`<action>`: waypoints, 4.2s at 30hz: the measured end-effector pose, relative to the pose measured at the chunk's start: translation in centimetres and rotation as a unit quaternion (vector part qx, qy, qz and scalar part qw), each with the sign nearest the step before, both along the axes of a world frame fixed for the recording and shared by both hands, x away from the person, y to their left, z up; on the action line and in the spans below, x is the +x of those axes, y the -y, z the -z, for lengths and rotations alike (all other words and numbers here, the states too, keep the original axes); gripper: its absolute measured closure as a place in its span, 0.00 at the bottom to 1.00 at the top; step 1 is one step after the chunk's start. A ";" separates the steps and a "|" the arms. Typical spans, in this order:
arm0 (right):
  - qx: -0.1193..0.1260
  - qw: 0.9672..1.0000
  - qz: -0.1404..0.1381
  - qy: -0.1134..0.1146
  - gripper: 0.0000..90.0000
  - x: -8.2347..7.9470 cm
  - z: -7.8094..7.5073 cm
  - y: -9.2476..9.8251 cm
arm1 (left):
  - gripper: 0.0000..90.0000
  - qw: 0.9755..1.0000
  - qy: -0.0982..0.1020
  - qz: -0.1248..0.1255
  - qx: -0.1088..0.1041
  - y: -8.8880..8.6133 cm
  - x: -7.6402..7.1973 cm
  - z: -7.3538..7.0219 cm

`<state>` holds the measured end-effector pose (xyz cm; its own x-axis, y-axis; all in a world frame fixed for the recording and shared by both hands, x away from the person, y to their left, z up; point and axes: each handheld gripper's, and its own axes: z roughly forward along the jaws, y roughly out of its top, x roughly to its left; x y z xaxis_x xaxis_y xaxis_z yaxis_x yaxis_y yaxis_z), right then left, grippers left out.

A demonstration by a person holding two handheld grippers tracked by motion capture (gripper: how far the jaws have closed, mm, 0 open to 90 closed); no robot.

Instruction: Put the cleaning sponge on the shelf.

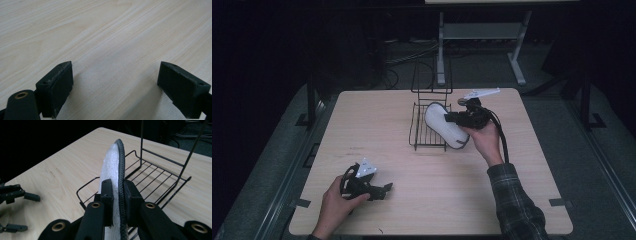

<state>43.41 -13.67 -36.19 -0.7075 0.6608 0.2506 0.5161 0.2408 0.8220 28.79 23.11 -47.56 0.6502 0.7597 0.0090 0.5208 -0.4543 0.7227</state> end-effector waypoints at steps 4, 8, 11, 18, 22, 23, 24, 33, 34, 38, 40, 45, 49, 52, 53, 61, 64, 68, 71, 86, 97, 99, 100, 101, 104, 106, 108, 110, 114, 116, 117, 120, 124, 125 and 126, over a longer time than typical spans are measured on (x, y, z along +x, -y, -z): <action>0.002 1.000 -0.002 -0.001 0.89 0.7 -0.1 -0.6 | 0.14 1.000 0.000 0.001 0.000 0.0 0.0 0.0; 0.002 1.000 0.001 -0.011 0.89 1.6 0.1 -1.5 | 0.14 1.000 0.000 0.001 -0.001 0.0 0.0 0.0; 0.003 1.000 0.002 -0.009 0.89 1.9 0.2 -1.8 | 0.14 1.000 0.000 0.001 -0.001 0.0 0.0 0.0; 0.005 1.000 0.002 -0.023 0.89 3.3 1.1 -3.1 | 0.14 1.000 -0.001 0.002 0.000 0.0 0.0 0.0; 0.002 1.000 0.000 -0.028 0.89 3.8 1.6 -3.8 | 0.14 1.000 -0.001 0.002 0.000 0.0 0.0 0.0; 0.002 1.000 0.000 -0.028 0.89 3.8 1.6 -3.8 | 0.14 1.000 0.000 0.002 0.000 0.0 0.0 0.0; 0.000 1.000 -0.003 -0.026 0.89 3.9 1.8 -3.9 | 0.14 1.000 -0.001 0.002 0.000 0.0 0.0 0.0; -0.011 0.999 0.003 -0.037 0.88 4.8 3.0 -4.6 | 0.14 1.000 -0.001 0.003 0.000 0.0 0.0 0.0; -0.010 0.999 0.003 -0.037 0.88 4.9 3.1 -4.6 | 0.14 1.000 -0.001 0.004 0.001 0.0 0.0 0.0; -0.011 0.999 0.003 -0.039 0.87 5.2 3.3 -4.6 | 0.14 1.000 0.000 0.003 0.000 0.0 0.0 0.0; -0.014 0.999 0.006 -0.040 0.87 5.3 3.4 -4.6 | 0.14 1.000 -0.001 0.003 -0.001 0.0 0.0 0.0; -0.026 0.999 0.020 -0.039 0.84 5.8 3.9 -4.4 | 0.14 1.000 -0.001 0.003 0.000 0.0 0.0 0.0; -0.035 0.998 0.028 -0.037 0.81 6.0 4.1 -4.3 | 0.14 1.000 -0.001 0.003 0.000 0.0 0.0 0.0; -0.043 0.998 0.034 -0.036 0.79 6.1 4.3 -4.2 | 0.14 1.000 -0.001 0.004 0.000 0.0 0.0 0.0; -0.047 0.998 0.036 -0.031 0.78 6.1 4.4 -4.1 | 0.14 1.000 -0.001 0.003 0.000 0.0 0.0 0.0; -0.063 0.996 0.051 -0.035 0.73 6.5 5.0 -3.7 | 0.14 1.000 -0.001 0.004 0.001 0.0 0.0 0.0; -0.076 0.995 0.054 -0.032 0.72 6.6 5.3 -3.6 | 0.14 1.000 -0.001 0.004 0.001 0.0 0.0 0.0; -0.080 0.994 0.057 -0.036 0.70 6.7 5.6 -3.3 | 0.14 1.000 -0.001 0.003 -0.001 0.0 0.0 0.0; -0.075 0.995 0.062 -0.039 0.64 6.6 5.6 -3.1 | 0.14 1.000 0.000 0.004 0.001 0.0 0.0 0.0; -0.075 0.996 0.048 -0.009 1.00 3.6 4.2 -0.6 | 0.14 1.000 -0.001 0.004 0.001 0.0 0.0 0.0; -0.101 0.994 0.035 -0.013 1.00 1.9 5.3 -0.1 | 0.14 1.000 -0.001 0.005 0.002 0.0 0.0 0.0; -0.102 0.994 0.035 -0.012 1.00 1.8 5.5 -0.3 | 0.14 1.000 -0.001 0.005 0.002 0.0 0.0 0.0; -0.101 0.994 0.030 -0.015 1.00 1.7 5.6 -0.4 | 0.14 1.000 -0.001 0.005 0.002 0.0 0.0 0.0; -0.101 0.994 0.030 -0.015 1.00 1.7 5.6 -0.4 | 0.14 1.000 -0.001 0.005 0.003 0.0 0.0 0.0; -0.107 0.994 0.023 -0.015 1.00 1.7 5.8 -0.9 | 0.14 1.000 -0.001 0.005 0.002 0.0 0.0 0.0; -0.110 0.994 0.017 -0.016 1.00 1.6 5.9 -1.2 | 0.14 1.000 -0.001 0.005 0.002 0.0 0.0 0.0; -0.111 0.994 0.010 -0.018 1.00 1.5 6.0 -1.7 | 0.14 1.000 -0.001 0.005 0.002 0.0 0.0 0.0; -0.114 0.993 -0.004 -0.018 1.00 1.4 6.4 -2.5 | 0.14 1.000 -0.001 0.005 0.001 0.0 0.0 0.0; -0.112 0.993 -0.012 -0.020 1.00 1.4 6.6 -3.2 | 0.14 1.000 -0.001 0.004 0.001 0.1 0.0 0.0; -0.113 0.993 -0.018 -0.020 1.00 1.3 6.5 -3.6 | 0.14 1.000 -0.001 0.004 0.000 0.1 0.0 0.0; -0.116 0.993 -0.019 -0.018 1.00 1.1 6.4 -3.9 | 0.14 1.000 -0.001 0.004 0.000 0.1 0.0 0.0; -0.113 0.993 -0.020 -0.013 1.00 1.0 6.2 -4.0 | 0.14 1.000 -0.001 0.005 0.001 0.0 0.0 0.0; -0.092 0.996 -0.014 -0.009 1.00 0.4 5.5 -2.8 | 0.14 1.000 -0.002 0.005 0.002 0.0 0.0 0.0; -0.090 0.996 -0.011 -0.008 1.00 0.2 5.3 -2.5 | 0.14 1.000 -0.001 0.005 0.002 0.0 0.0 0.0; -0.088 0.996 -0.010 -0.007 1.00 0.0 5.2 -2.2 | 0.14 1.000 -0.001 0.005 0.002 0.0 0.0 0.0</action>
<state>43.44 -11.52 -41.37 -0.7182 0.6811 0.1422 0.5206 0.3905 0.7592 28.78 23.07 -47.53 0.6575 0.7534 0.0100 0.5186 -0.4621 0.7194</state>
